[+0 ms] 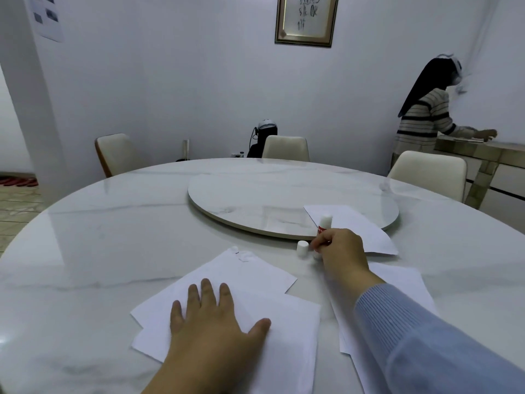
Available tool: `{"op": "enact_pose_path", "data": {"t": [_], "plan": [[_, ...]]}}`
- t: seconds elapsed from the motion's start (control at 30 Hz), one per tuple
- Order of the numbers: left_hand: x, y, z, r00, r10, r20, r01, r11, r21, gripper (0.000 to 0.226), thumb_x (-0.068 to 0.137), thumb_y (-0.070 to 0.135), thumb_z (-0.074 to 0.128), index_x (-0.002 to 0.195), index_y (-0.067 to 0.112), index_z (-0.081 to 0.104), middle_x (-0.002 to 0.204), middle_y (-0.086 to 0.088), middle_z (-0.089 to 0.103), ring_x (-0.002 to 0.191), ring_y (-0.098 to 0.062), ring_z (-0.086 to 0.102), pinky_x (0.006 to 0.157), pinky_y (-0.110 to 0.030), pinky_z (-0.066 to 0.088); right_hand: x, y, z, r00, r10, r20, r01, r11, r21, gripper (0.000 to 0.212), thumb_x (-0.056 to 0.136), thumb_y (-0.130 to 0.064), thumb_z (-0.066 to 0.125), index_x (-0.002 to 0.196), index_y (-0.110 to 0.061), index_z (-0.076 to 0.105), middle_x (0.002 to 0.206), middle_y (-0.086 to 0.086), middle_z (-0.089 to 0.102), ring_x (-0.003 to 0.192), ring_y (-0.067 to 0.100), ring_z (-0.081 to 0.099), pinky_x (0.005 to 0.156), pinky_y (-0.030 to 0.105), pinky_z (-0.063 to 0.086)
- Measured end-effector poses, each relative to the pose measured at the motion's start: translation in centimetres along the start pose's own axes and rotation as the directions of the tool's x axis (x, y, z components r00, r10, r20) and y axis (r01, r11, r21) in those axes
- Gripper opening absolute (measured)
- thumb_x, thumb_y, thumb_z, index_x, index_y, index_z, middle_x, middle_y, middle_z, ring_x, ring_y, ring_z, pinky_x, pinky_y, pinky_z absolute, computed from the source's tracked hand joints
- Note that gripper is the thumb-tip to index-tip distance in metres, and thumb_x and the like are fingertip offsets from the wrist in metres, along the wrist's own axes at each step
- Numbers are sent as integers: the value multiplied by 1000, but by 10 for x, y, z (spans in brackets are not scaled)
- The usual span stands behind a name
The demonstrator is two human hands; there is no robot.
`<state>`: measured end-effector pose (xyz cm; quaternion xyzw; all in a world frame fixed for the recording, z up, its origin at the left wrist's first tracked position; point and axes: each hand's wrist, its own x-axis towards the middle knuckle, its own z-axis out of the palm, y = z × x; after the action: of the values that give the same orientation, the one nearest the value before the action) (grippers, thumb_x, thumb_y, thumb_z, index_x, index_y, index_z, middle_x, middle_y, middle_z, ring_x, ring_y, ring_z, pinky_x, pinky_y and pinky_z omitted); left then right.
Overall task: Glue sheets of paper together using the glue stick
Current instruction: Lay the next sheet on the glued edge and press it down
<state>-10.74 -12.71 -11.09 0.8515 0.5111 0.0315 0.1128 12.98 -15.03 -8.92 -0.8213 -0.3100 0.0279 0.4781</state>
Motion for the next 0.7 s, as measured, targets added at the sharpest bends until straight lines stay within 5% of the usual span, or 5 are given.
{"op": "enact_pose_path", "data": {"t": [0.33, 0.43, 0.53, 0.6, 0.7], "plan": [[5, 3, 4, 999, -36, 18, 36, 999, -5, 98, 78, 76, 24, 150, 17, -6, 160, -10, -13, 146, -28, -16, 115, -51, -7, -3, 7, -14, 972, -233, -24, 233, 972, 21, 34, 72, 6, 71, 56, -23, 66, 106, -2, 50, 100, 12, 48, 82, 19, 33], [5, 4, 2, 999, -6, 42, 7, 1000, -22, 91, 81, 72, 27, 150, 20, -4, 159, -12, -13, 145, -30, -17, 115, -53, -8, -5, 10, -45, 957, -260, -126, 275, 954, 120, 37, 68, 6, 72, 62, -25, 54, 101, 2, 51, 89, 17, 49, 68, 14, 36], [5, 0, -5, 993, 72, 97, -61, 992, -113, 77, 83, 63, 37, 146, 29, 11, 160, -12, -10, 145, -30, -17, 116, -53, -9, -6, 19, -90, 960, -247, 133, 235, 967, 96, 28, 70, 4, 70, 66, -22, 60, 89, 13, 67, 71, 23, 53, 65, 26, 44], [4, -2, -9, 984, 123, 129, -101, 982, -162, 74, 77, 62, 48, 140, 37, 18, 160, -10, -9, 146, -29, -17, 116, -51, -10, -8, 33, -116, 897, -174, 406, 245, 961, -129, 24, 67, -12, 82, 79, -29, 71, 96, -2, 71, 84, 19, 61, 80, 31, 48], [0, 1, -11, 981, 133, 141, -113, 983, -143, 81, 70, 66, 54, 138, 40, 20, 160, -9, -8, 146, -28, -16, 117, -50, -8, -16, 52, -139, 822, 73, 564, 247, 847, -471, 72, 55, -40, 87, 122, -43, 59, 122, -23, 53, 112, 2, 50, 98, 21, 36]]}}
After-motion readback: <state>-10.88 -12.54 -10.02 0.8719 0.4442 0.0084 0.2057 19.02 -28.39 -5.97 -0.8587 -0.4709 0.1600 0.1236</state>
